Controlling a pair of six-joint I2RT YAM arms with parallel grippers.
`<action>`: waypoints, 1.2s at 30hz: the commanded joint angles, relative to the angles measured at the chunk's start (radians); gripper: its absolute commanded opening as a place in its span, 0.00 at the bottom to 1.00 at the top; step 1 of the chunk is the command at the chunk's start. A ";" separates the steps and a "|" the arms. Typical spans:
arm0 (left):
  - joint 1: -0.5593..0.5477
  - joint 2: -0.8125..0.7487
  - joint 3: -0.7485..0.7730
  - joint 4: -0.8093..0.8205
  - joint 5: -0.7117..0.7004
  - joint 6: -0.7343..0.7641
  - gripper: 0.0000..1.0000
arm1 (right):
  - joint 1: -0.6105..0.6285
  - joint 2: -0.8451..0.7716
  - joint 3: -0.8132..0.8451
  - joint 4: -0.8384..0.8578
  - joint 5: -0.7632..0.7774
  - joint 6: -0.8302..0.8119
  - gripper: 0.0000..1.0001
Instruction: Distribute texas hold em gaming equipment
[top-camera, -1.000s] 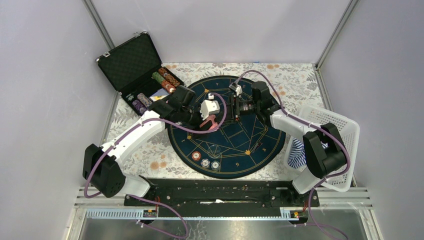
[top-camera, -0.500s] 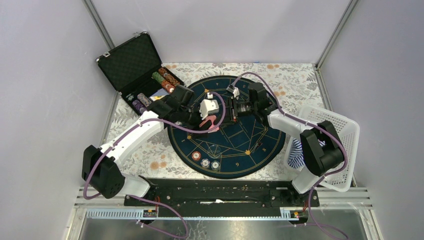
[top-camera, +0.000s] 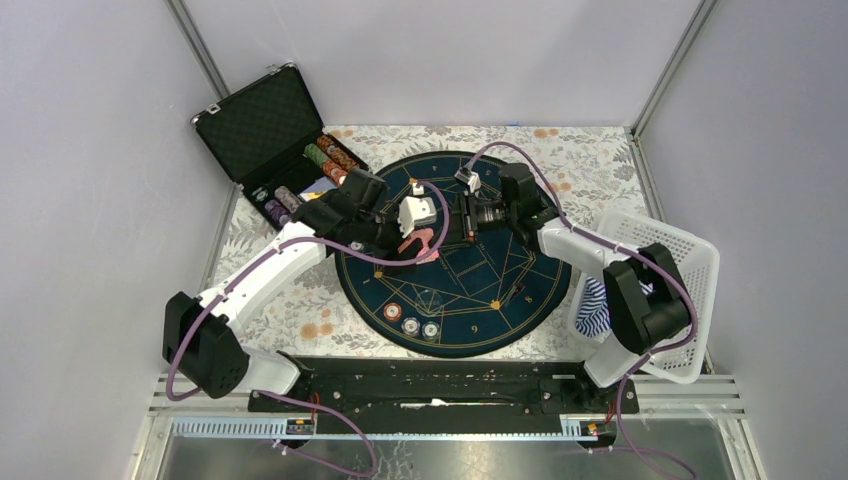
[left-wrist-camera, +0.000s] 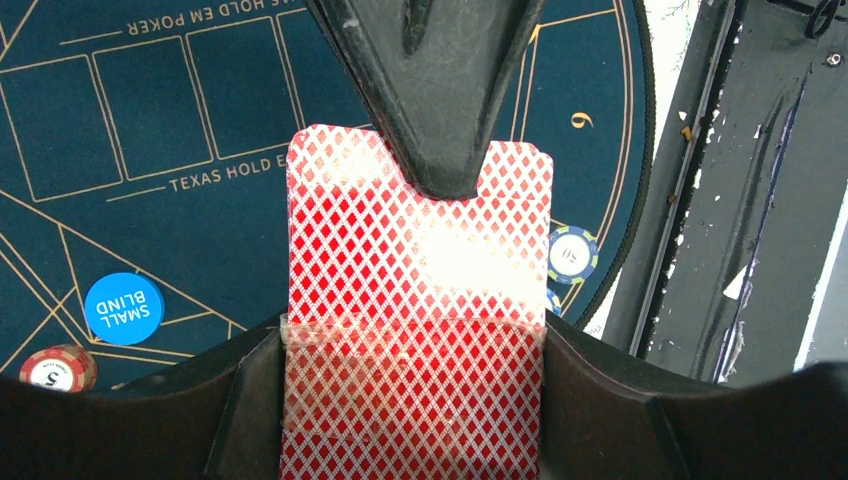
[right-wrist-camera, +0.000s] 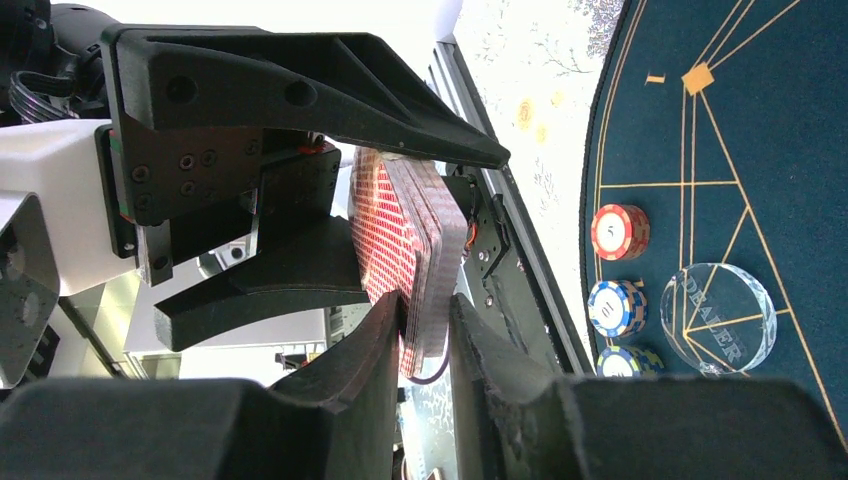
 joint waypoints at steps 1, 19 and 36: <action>0.021 -0.063 0.014 0.059 0.042 -0.005 0.00 | -0.024 -0.037 0.015 -0.028 -0.013 -0.030 0.22; 0.019 -0.034 0.030 0.073 0.071 -0.011 0.00 | 0.046 0.032 0.033 0.153 -0.037 0.140 0.65; -0.013 0.005 0.066 0.015 -0.048 0.010 0.56 | 0.054 0.039 0.029 0.146 -0.028 0.133 0.00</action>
